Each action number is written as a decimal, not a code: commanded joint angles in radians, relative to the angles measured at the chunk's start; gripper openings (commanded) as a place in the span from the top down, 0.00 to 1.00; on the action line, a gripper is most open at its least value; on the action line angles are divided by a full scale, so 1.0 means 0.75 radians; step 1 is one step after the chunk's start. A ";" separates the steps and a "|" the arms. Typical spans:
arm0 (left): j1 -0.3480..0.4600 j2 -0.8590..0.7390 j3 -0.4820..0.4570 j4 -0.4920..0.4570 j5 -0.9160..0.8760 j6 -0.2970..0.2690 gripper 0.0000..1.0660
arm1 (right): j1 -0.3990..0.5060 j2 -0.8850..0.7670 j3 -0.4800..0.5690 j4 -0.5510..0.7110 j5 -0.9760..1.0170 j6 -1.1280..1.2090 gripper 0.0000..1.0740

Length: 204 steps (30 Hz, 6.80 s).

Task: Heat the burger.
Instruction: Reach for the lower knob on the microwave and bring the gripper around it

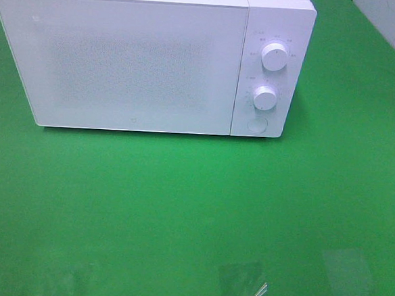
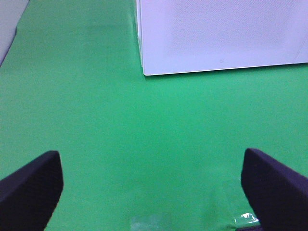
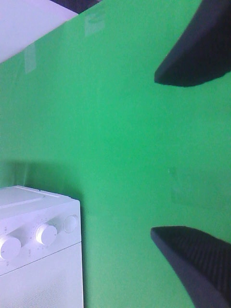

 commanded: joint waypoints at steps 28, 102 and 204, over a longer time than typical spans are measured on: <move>0.004 -0.032 0.001 -0.005 -0.013 -0.011 0.13 | -0.008 -0.036 -0.001 0.001 -0.019 0.001 0.29; 0.004 -0.032 0.001 -0.005 -0.013 -0.011 0.13 | -0.004 1.185 0.300 -0.079 -2.019 0.029 0.29; 0.004 -0.023 0.001 0.001 -0.013 -0.011 0.13 | 0.809 2.803 -0.475 1.001 -3.012 -0.624 0.29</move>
